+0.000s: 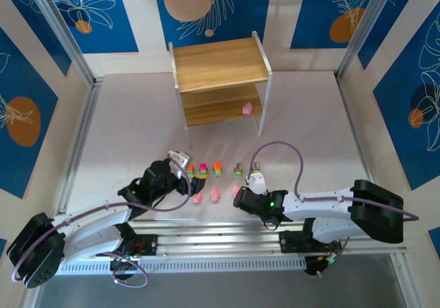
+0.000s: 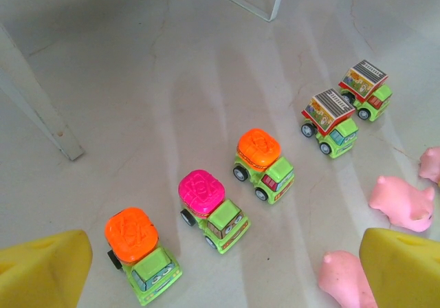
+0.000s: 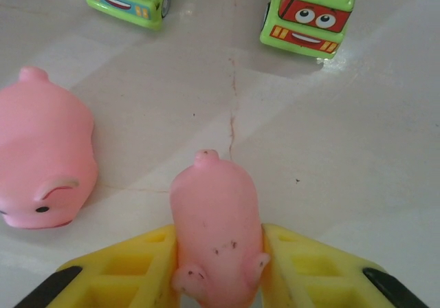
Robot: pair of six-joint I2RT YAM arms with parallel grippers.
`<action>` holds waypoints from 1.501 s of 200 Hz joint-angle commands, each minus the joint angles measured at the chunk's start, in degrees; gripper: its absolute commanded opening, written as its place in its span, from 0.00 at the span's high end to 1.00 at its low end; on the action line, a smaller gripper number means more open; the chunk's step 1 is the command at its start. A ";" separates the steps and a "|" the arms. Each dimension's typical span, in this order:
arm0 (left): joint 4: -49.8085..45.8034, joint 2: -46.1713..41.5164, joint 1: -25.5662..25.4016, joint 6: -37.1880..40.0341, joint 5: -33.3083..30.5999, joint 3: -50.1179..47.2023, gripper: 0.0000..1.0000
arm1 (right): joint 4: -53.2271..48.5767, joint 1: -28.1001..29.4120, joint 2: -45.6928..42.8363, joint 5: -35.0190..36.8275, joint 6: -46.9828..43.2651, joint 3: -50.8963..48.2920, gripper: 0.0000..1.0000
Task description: Place and organize the plastic toys onto the shelf
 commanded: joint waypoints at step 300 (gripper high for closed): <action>1.01 0.77 0.61 0.33 0.88 1.80 0.00 | -4.21 -13.24 -1.81 -1.97 -19.56 25.26 0.77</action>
